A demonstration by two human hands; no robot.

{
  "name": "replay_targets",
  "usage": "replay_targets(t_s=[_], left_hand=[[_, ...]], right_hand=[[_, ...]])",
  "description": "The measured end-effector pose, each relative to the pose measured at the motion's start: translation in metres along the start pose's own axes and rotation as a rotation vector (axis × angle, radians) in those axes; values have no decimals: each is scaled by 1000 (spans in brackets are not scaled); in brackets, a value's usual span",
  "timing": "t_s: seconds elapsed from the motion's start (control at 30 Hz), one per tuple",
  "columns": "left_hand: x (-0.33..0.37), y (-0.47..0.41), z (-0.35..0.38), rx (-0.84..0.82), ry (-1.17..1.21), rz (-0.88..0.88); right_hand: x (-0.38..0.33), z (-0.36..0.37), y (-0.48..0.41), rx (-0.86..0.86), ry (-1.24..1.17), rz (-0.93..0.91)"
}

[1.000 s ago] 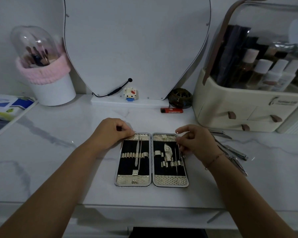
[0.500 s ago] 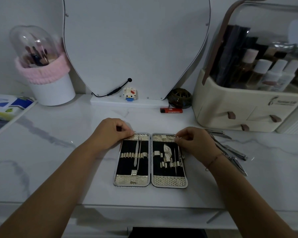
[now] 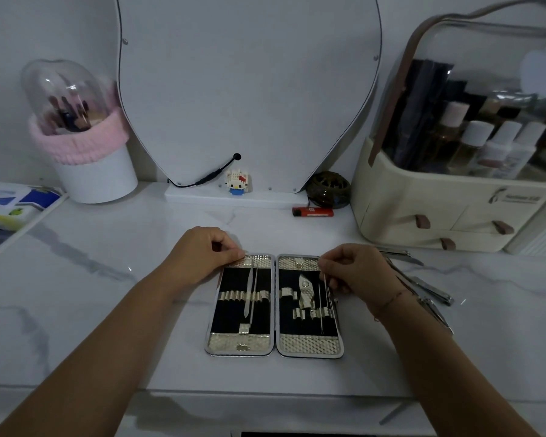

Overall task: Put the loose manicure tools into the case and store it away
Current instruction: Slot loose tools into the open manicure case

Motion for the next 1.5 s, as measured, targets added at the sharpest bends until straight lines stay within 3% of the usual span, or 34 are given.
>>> replay_targets(t_s=[0.27,0.5,0.7,0.93,1.5], left_hand=[[0,0,1,2,12,5],[0,0,2,4,18,17],[-6,-3,2,10,45,15],[-2,-2,2,7,63,-6],[1,1,1,15,29,-8]], right_hand=[[2,-2,8,-19,445,-119],[-1,-5,13,3,429,-158],[-6,-56,9,299,361,-153],[10,-53,9,171,712,-49],[6,-40,2,79,919,52]])
Point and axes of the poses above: each hand's wrist, its own y-axis away from the middle knuckle, its own z-axis out of the palm, x = y × z, the point moved 1 cm from there along -y, towards the middle knuckle, and after that the axes turned 4 degrees about -y, right-handed, at the moved point
